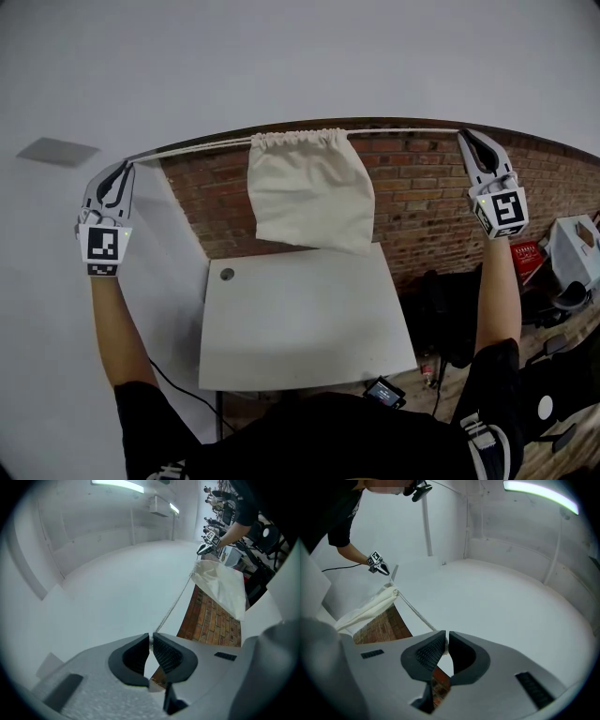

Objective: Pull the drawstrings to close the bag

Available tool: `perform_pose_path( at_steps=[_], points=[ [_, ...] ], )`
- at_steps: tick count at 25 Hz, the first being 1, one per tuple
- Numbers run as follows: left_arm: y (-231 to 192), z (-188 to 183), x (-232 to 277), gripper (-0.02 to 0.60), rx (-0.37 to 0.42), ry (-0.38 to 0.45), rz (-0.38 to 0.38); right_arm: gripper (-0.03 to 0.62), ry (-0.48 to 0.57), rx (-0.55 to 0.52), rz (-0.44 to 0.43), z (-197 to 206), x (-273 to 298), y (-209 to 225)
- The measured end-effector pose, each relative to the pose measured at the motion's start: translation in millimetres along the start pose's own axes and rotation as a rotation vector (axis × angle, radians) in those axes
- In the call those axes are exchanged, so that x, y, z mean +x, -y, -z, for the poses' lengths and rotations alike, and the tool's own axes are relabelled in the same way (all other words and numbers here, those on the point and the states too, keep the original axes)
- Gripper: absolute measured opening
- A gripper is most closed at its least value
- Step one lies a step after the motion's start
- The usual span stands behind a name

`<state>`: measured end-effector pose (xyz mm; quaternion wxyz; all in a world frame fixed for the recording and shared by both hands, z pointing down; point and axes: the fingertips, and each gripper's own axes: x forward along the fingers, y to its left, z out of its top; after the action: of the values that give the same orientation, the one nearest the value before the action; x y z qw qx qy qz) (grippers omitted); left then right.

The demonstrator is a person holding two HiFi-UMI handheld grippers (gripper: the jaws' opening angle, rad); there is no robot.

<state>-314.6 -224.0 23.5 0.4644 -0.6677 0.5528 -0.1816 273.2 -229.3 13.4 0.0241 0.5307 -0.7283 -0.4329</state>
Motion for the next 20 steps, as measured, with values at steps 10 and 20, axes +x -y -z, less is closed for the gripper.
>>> perform_pose_path(
  at_steps=[10, 20],
  points=[
    [-11, 7, -10, 0.04, -0.03, 0.015, -0.029, 0.029, 0.0, 0.015, 0.018, 2, -6, 11],
    [-25, 2, -19, 0.038, -0.1, 0.051, -0.066, 0.028, 0.014, 0.038, 0.036, 3, -12, 24]
  ],
)
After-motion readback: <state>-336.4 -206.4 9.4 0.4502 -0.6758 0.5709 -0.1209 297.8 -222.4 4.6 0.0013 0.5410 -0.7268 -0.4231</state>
